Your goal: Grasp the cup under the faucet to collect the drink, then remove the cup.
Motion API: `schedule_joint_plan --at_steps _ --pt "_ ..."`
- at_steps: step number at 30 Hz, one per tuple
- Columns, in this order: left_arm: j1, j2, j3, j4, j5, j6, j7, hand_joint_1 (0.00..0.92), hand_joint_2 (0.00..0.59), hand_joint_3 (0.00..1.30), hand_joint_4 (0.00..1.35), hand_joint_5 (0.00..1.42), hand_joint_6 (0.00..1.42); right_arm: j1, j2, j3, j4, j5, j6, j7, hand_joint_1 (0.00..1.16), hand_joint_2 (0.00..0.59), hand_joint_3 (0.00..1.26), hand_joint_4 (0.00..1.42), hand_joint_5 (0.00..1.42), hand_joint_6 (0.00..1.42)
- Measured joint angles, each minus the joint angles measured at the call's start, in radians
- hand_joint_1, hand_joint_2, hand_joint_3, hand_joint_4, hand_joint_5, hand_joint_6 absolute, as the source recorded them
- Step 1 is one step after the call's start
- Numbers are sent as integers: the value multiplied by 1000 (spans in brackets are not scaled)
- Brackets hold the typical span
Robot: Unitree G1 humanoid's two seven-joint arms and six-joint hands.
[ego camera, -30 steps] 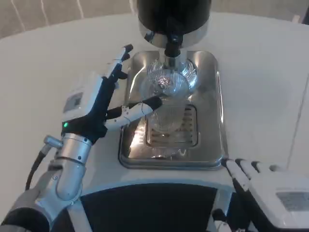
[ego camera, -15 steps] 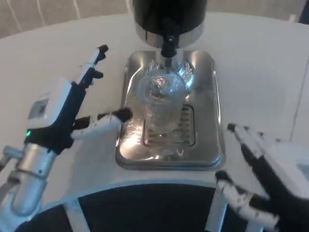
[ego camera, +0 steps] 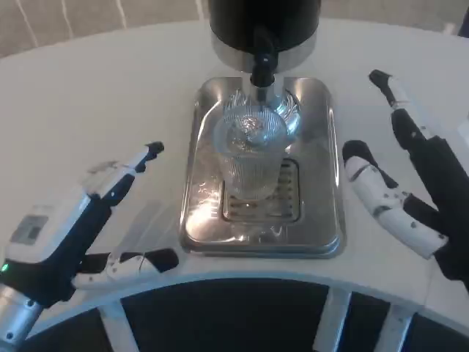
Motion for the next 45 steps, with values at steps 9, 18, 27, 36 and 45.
schedule_joint_plan --at_steps 9,18,27,36,45 --pt "126 35 89 -133 -38 -11 -94 18 65 111 88 188 162 -131 0 19 57 116 103 -51 159 534 0 0 0 14" --pt "231 53 147 -262 -38 -29 -177 17 64 117 95 182 163 -323 -52 0 188 248 205 -85 160 537 0 0 0 21" --pt "276 53 191 -301 -55 -29 -224 17 64 126 98 181 164 -412 -82 36 263 349 234 -158 160 538 0 0 0 29" --pt "288 53 215 -313 -57 -23 -246 17 69 127 99 187 174 -426 -91 82 313 432 251 -215 160 538 0 0 0 30" --pt "288 53 226 -308 -61 -16 -253 17 71 136 107 191 177 -447 -109 107 356 499 257 -262 160 538 0 0 0 40"
